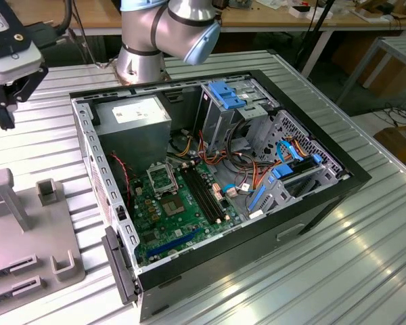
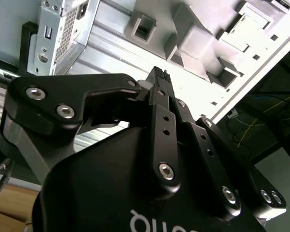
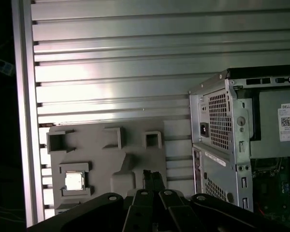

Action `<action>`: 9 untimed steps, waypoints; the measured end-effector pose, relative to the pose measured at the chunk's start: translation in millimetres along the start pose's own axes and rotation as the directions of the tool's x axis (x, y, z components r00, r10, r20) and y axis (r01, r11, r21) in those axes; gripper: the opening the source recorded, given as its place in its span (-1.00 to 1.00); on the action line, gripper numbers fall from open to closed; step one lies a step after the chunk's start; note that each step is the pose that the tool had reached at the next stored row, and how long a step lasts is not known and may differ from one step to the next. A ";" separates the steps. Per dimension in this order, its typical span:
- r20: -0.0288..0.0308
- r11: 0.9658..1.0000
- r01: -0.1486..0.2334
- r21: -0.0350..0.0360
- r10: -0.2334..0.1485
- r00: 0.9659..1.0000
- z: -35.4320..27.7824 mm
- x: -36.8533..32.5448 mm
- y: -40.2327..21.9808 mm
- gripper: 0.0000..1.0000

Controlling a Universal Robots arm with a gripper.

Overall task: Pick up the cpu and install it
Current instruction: 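Reach for the cpu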

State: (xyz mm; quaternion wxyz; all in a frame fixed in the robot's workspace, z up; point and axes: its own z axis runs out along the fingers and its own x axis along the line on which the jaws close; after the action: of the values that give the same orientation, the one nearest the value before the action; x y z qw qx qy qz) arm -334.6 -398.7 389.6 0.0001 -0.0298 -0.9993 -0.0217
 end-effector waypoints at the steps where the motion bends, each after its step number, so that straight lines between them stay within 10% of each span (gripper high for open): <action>1: 0.000 1.000 0.000 0.000 0.000 1.000 0.1 4.4 -0.2 -0.79; 9: -0.009 1.000 0.000 0.001 0.000 1.000 3.0 38.6 -3.2 -0.79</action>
State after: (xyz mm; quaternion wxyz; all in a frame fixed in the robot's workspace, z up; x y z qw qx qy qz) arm -373.3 -399.4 386.6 0.0047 -0.0300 -0.9993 -0.0216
